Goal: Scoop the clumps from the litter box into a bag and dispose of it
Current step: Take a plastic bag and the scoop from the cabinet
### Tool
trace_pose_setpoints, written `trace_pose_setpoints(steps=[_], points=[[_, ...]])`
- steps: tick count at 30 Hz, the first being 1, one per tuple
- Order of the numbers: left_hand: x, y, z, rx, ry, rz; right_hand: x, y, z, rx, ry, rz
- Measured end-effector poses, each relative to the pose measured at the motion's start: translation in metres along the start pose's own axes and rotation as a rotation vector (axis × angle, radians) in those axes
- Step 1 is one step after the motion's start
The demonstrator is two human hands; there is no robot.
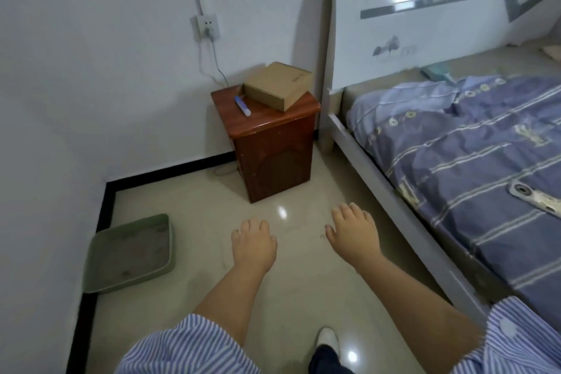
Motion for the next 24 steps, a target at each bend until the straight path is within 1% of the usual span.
trace_pose_setpoints(steps=[4, 8, 13, 16, 19, 21, 24], points=[[0.008, -0.017, -0.085, 0.022, -0.058, 0.030, 0.012, -0.008, -0.108, 0.076, -0.107, 0.043], [0.028, -0.013, -0.175, 0.046, -0.105, 0.061, 0.030, 0.001, -0.215, 0.127, -0.192, 0.014], [0.055, 0.015, -0.293, 0.157, -0.176, 0.130, 0.038, 0.024, -0.340, 0.191, -0.169, 0.026], [0.067, 0.036, -0.356, 0.204, -0.221, 0.190, 0.040, 0.051, -0.405, 0.241, -0.158, 0.042], [0.079, 0.065, -0.414, 0.237, -0.317, 0.296, 0.040, 0.086, -0.456, 0.296, -0.157, 0.040], [0.084, 0.088, -0.446, 0.233, -0.365, 0.390, 0.038, 0.113, -0.478, 0.343, -0.157, 0.052], [0.088, 0.133, -0.489, 0.221, -0.439, 0.602, 0.035, 0.163, -0.510, 0.349, -0.170, 0.076]])
Point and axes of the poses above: each hand's wrist, its own z-axis away from the middle knuckle, its own y-axis out of the palm, x = y × z, the point moved 7 cm from there along -z, towards the middle knuckle, and after that the axes turned 7 degrees about -z, right-handed, at the moved point
